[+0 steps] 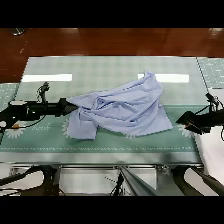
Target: Fold the shirts.
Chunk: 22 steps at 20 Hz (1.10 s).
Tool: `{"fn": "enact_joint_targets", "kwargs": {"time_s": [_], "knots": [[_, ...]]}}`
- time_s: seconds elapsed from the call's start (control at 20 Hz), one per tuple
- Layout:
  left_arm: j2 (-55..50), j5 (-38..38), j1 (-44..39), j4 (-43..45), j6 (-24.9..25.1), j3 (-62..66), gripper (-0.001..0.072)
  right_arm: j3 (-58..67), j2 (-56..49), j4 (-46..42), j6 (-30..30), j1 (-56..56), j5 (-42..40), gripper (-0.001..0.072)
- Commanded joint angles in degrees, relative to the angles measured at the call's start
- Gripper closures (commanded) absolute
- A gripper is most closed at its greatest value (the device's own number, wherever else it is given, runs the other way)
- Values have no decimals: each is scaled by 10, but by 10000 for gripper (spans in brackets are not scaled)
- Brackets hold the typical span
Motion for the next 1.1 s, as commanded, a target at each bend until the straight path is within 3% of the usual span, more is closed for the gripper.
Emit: {"fn": "enact_joint_targets", "kwargs": {"time_s": [0.0, 0.45, 0.75, 0.8, 0.85, 0.9, 0.95, 1.05], "knots": [[-6, -9, -9, -10, 6, 22, 684, -12, 2, -20, 13, 0, 33, 93], [-6, -23, -12, -11, 5, 25, 684, -31, -78, 157, -60, 5, -19, 93], [-6, -23, -34, -11, 5, 25, 684, 15, -155, 211, -59, 125, -90, 97], [-6, -23, -40, -11, 3, 25, 684, 33, -167, 212, -57, 144, -94, 180], [-6, -22, -45, -11, 3, 25, 684, 50, -179, 212, -55, 162, -94, 377], [-6, -22, -51, -11, 3, 25, 684, 64, -190, 208, -60, 177, -92, 633], [-5, -23, -55, -11, 3, 25, 684, 77, -198, 206, -66, 188, -91, 684], [-2, -48, -43, -38, -9, 30, 684, 113, -197, 235, -68, 198, -71, 685]]}}
